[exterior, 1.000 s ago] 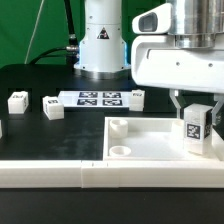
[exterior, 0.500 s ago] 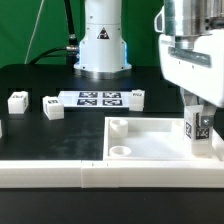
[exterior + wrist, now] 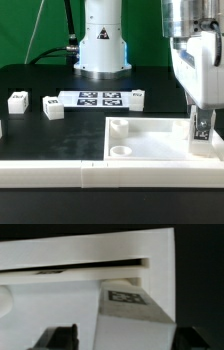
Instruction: Assemble one leg
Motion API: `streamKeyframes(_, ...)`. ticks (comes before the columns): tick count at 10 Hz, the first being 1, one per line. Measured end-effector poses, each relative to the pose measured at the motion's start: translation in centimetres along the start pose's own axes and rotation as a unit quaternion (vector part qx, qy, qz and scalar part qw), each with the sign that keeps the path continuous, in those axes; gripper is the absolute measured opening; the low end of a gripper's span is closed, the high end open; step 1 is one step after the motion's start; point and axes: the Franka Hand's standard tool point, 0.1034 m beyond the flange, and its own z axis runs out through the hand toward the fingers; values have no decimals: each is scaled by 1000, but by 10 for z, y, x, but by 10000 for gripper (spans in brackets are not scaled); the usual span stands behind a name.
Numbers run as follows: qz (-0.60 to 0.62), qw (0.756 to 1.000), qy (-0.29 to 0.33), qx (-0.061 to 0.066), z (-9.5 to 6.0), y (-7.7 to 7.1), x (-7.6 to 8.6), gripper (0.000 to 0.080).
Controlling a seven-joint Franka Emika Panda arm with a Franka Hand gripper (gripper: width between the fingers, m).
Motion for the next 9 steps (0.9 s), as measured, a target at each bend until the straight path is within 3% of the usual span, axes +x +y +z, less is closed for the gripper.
streamKeyframes(1, -25, 1000, 0, 0, 0, 0, -1, 604)
streamKeyframes(2, -82, 997, 2, -2, 0, 0, -1, 635)
streamKeyframes(5, -261, 965, 0, -8, 1, -1, -7, 647)
streamKeyframes(7, -370, 929, 2, -13, 4, 1, -9, 649)
streamKeyframes(9, -480, 877, 7, -29, 4, 1, -8, 649)
